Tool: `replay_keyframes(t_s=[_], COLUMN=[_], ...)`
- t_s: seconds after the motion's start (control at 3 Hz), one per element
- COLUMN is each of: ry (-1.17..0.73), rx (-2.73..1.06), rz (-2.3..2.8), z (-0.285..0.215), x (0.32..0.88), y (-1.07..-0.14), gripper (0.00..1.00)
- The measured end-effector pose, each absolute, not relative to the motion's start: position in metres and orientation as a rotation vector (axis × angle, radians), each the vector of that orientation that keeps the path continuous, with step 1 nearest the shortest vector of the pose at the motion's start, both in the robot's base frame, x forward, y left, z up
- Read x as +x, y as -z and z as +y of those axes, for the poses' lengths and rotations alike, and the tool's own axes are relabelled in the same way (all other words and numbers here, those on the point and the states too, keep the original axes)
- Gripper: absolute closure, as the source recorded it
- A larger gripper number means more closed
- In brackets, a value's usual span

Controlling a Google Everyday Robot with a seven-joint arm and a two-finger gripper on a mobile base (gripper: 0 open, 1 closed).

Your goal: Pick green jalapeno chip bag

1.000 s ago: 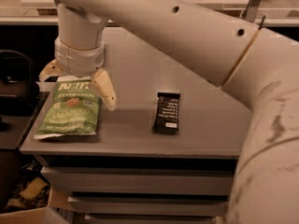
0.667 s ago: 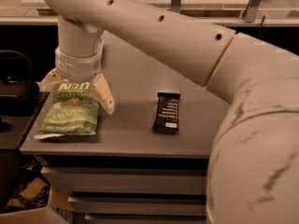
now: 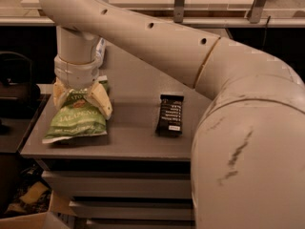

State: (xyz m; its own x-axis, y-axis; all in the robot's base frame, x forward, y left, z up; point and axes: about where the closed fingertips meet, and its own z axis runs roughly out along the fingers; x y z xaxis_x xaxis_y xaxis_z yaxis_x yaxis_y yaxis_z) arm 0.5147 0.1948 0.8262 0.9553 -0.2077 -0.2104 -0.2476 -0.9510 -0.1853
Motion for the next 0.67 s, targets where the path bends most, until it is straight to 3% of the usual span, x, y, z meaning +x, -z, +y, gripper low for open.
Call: replay_keyframes(t_s=[0.67], ry=[-0.279], rx=[-2.897], rz=[0.341], z=[0.1948], x=[0.5148], y=[-0.8371], gripper=[0.87])
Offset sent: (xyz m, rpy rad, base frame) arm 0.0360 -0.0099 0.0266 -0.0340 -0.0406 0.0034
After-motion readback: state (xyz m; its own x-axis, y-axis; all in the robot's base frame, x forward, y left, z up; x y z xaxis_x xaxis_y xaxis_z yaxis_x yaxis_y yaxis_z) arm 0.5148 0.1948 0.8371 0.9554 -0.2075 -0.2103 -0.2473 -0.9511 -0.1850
